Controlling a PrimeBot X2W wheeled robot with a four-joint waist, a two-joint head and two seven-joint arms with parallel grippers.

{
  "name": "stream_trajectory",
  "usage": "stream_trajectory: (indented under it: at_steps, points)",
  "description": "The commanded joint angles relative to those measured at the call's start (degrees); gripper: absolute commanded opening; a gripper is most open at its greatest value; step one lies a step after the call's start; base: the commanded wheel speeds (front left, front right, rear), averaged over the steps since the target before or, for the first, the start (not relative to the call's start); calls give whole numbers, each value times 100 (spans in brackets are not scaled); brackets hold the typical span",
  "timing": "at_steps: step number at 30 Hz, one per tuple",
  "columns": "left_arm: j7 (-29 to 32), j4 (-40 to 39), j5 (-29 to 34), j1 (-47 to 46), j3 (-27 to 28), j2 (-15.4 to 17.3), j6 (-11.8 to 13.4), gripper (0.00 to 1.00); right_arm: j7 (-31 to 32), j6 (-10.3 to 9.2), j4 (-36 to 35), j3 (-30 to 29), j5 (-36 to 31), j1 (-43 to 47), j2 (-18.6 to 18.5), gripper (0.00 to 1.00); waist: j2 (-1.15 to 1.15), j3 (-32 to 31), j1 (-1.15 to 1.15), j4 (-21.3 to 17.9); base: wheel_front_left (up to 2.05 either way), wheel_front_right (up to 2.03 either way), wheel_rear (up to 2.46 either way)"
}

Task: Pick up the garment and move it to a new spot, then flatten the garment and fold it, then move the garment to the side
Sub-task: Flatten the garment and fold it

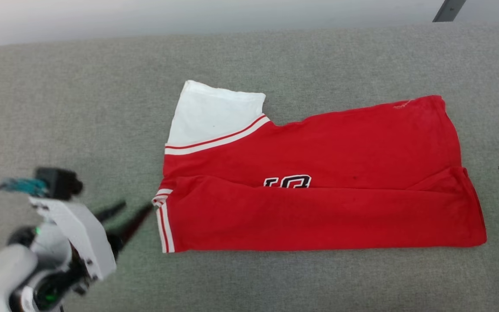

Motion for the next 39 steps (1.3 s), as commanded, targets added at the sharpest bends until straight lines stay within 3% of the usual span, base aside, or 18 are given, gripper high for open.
stream_trajectory:
  at_steps: [1,7,16,24,32,33,34,35,36,39]
  points:
    - [-86,-19,90,-111,59,-22,46,100,-135,-8,-61,-71,-82,40,121,100,0,30,0,-41,0,0,0]
    - [-613,386,648,-765,245,-349,-5,100,-1091,-8,-315,-364,-626,-170,991,100,0,208,0,-359,0,0,0]
    - [-528,2416,1443,-2499,106,-1117,-447,100,-2225,-8,-262,-746,-946,-449,2083,100,0,576,0,-1133,0,0,0]
    - [851,4136,1512,-3363,-346,-1400,-872,100,-2337,-8,-343,-836,-1100,-194,2294,100,0,633,0,-1588,0,0,0]
    - [2107,5131,1414,-3754,-585,-1594,-849,100,-2260,-8,-480,-917,-1082,-27,2346,100,0,729,0,-1694,0,0,0]
    - [2263,5197,1363,-3733,-611,-1639,-881,78,-2246,-8,-489,-908,-1089,-36,2354,100,0,743,0,-1695,0,0,0]
    - [2361,5235,1316,-3717,-611,-1695,-907,49,-2231,-8,-498,-888,-1086,-68,2346,100,0,761,0,-1692,0,0,0]
    - [2414,5263,1276,-3738,-590,-1730,-922,41,-2198,-8,-519,-843,-1081,-115,2328,100,0,779,0,-1684,0,0,0]
    - [2449,5273,1241,-3773,-576,-1756,-945,3,-2168,-7,-536,-784,-1070,-160,2312,100,0,798,0,-1672,0,0,0]
    - [2419,5308,1258,-3865,-577,-1825,-969,0,-2029,-8,-559,-580,-1089,-364,2201,100,0,877,0,-1609,0,0,0]
